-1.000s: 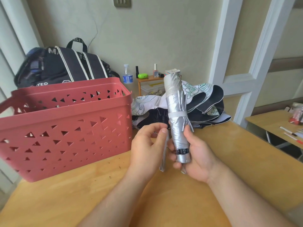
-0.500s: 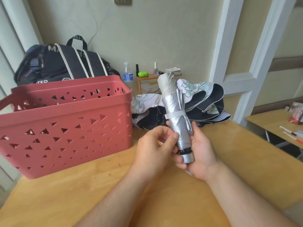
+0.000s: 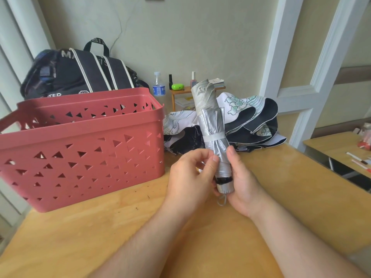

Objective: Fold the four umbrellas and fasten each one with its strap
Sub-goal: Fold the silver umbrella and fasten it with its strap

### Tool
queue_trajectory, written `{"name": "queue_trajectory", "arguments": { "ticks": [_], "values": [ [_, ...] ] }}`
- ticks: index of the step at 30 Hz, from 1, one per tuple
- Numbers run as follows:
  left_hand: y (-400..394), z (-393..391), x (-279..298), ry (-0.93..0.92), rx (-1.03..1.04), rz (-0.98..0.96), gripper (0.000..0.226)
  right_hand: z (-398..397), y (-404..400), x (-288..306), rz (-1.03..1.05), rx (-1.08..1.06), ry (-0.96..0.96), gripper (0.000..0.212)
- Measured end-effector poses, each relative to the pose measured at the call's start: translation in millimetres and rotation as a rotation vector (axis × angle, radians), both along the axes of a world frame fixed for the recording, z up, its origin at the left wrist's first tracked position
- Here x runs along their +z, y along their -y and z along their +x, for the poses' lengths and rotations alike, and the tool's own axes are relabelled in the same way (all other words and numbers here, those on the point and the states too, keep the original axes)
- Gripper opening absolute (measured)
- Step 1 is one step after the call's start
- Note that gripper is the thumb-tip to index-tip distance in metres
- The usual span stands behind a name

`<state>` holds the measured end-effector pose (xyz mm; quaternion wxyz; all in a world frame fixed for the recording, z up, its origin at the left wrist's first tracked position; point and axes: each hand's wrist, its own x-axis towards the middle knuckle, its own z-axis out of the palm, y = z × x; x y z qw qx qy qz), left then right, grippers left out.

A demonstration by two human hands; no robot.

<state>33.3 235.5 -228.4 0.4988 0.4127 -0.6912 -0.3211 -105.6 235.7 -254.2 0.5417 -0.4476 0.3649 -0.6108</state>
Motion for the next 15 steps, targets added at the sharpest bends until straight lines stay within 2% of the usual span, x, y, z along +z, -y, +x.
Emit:
{"name": "queue_trajectory", "arguments": {
  "ticks": [2, 3, 6, 8, 13, 15],
  "values": [
    [-4.7, -0.2, 4.1, -0.027, -0.049, 0.054, 0.015, 2.1, -0.3, 0.5, 0.007, -0.061, -0.016, 0.064],
    [-6.0, -0.2, 5.7, -0.024, -0.063, 0.070, 0.016, 3.0, 0.0, 0.8, 0.016, -0.093, -0.014, 0.061],
    [-7.7, 0.3, 9.6, 0.027, -0.068, 0.115, 0.020, 5.0, 1.4, 0.9, 0.033, -0.168, 0.026, 0.071],
    [-6.4, 0.0, 10.8, 0.024, -0.099, 0.178, 0.023, 5.4, 0.5, 2.4, 0.024, -0.191, 0.035, 0.063],
    [-9.3, 2.1, 13.6, 0.026, -0.058, 0.230, 0.024, 7.2, -3.6, 1.0, -0.053, -0.188, -0.126, 0.052],
    [-8.6, 2.6, 14.9, -0.051, -0.014, 0.201, 0.025, 7.0, -4.7, 0.6, -0.058, -0.174, -0.168, 0.052]
  ]
}}
